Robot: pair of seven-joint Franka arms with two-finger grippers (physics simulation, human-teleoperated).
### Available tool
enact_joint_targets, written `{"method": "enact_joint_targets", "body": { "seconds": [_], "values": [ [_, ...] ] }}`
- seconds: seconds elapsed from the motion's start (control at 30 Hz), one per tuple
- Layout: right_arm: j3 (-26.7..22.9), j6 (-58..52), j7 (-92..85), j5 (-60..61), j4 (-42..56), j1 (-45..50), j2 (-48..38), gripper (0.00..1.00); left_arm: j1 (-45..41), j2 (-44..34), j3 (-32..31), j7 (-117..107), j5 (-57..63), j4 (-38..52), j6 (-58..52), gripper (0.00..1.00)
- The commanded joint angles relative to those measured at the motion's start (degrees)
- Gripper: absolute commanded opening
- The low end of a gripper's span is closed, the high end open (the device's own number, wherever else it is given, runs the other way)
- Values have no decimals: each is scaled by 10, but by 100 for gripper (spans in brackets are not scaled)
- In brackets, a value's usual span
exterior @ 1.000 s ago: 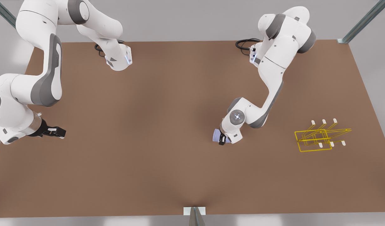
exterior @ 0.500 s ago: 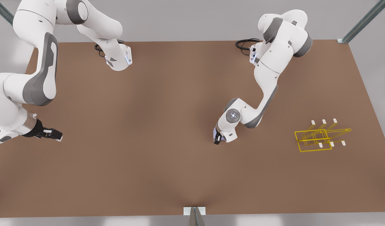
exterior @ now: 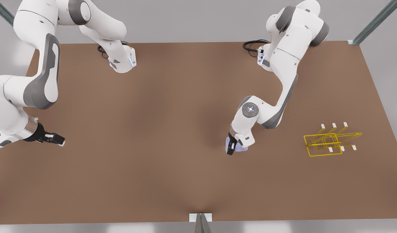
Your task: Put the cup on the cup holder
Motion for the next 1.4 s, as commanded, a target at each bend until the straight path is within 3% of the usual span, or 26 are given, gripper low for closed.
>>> {"method": "enact_joint_targets", "body": {
  "seconds": [0.0,0.07,0.17,0.27,0.37,0.43,0.57,0.73,0.8,1.03,1.37],
  "values": [
    [0,0,8,0,0,0,-1,100,0,-32,17,-31,84,10,-77,89],
    [0,-1,8,0,0,0,-1,100,-1,-46,17,-58,227,54,-213,89],
    [0,-1,8,0,0,-1,-1,100,-34,-75,11,-47,374,51,-429,89],
    [0,0,8,0,0,0,-1,100,-61,-130,11,-13,482,-8,-622,89],
    [0,0,8,1,0,0,0,100,-49,-265,26,-25,543,-199,-617,89],
    [0,0,8,1,0,1,0,100,-47,-343,76,-75,612,-328,-568,89],
    [0,0,8,0,0,0,0,100,-46,-323,187,-290,788,-443,-509,89],
    [0,-1,8,0,0,1,0,100,-46,-184,304,-522,960,-446,-509,89],
    [0,0,8,0,0,2,0,100,-46,-158,305,-565,962,-431,-509,89],
    [0,0,8,0,0,2,0,100,-46,-177,304,-575,928,-416,-473,90],
    [0,-1,8,0,0,-1,-1,100,-54,-200,261,-500,729,-376,-447,90]
  ]
}}
